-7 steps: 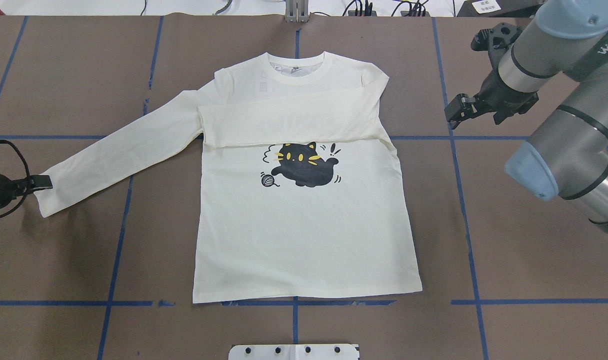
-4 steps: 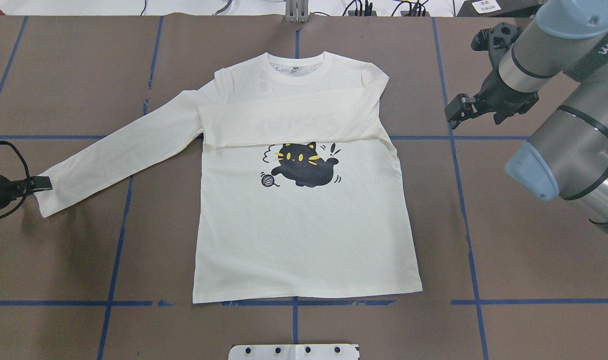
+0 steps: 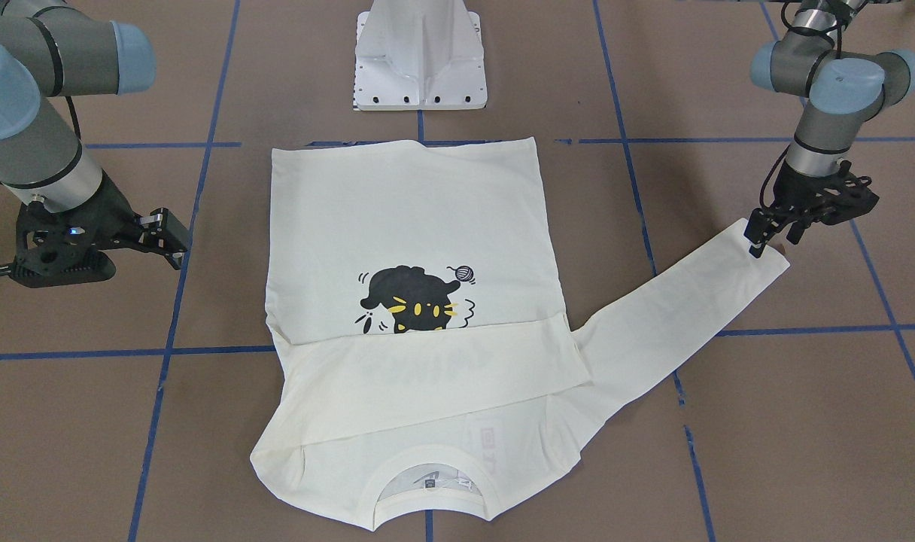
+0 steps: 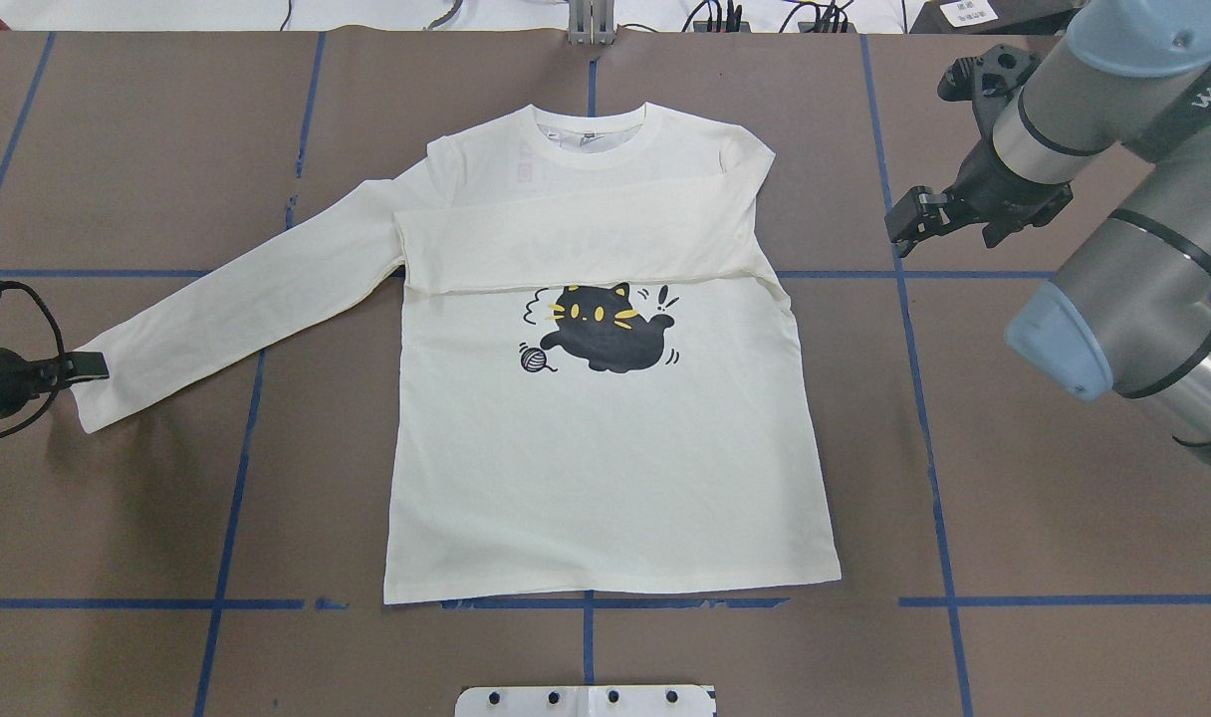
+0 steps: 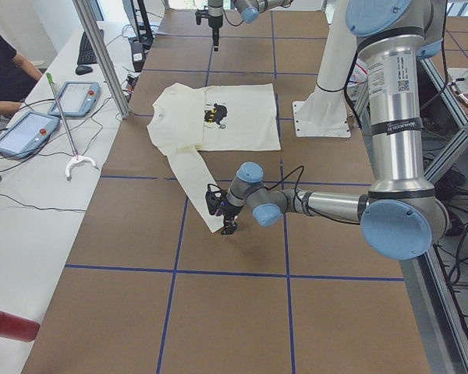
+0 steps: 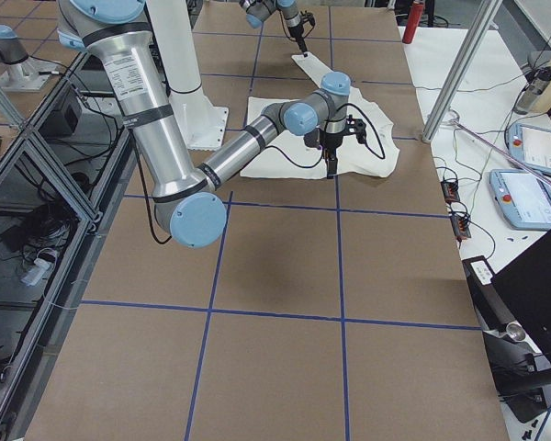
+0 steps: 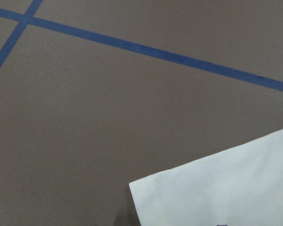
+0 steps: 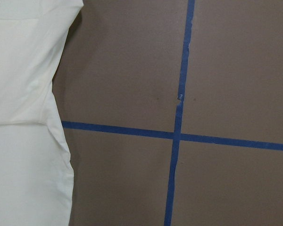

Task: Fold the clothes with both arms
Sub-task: 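Lower the left gripper to the cuff of the other sleeve and grasp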

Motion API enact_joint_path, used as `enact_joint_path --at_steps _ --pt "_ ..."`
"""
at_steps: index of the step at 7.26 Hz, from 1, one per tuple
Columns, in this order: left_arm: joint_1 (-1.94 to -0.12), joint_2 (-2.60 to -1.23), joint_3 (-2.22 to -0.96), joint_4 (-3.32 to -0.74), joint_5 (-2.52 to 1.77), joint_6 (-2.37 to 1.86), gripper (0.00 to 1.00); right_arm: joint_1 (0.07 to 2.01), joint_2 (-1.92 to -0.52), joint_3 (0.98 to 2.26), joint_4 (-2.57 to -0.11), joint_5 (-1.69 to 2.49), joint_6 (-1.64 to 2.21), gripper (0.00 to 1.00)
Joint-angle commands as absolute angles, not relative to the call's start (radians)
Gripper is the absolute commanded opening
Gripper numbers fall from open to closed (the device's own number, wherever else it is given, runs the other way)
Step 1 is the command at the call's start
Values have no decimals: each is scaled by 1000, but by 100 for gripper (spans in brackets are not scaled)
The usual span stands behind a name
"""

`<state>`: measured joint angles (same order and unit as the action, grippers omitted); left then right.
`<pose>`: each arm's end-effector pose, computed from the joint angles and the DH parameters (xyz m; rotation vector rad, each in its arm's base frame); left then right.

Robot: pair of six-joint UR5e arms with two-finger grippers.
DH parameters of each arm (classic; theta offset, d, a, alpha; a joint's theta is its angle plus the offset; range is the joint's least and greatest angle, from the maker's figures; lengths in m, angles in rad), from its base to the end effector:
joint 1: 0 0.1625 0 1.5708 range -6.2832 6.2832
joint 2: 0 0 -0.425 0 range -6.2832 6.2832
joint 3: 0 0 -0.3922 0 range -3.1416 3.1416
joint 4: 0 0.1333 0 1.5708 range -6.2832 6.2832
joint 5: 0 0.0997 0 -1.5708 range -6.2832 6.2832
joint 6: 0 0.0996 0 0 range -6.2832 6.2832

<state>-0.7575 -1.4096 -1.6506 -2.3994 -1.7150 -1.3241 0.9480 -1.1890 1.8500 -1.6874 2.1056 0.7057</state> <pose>0.2545 -0.4045 0.6184 0.2405 0.7258 -0.4321 -0.2816 -0.5336 0.3378 0.0968 -0.7375 -0.0665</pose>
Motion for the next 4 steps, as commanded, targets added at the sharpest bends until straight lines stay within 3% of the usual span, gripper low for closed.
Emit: enact_joint_path --at_steps 1,4 --pt "-756 -1410 -1651 -2399 -1715 -1325 69 948 -1189 1851 -1687 2106 706 100" --pt "-756 -1410 -1652 -2399 -1715 -1325 31 953 -1190 1858 -1687 2109 706 100"
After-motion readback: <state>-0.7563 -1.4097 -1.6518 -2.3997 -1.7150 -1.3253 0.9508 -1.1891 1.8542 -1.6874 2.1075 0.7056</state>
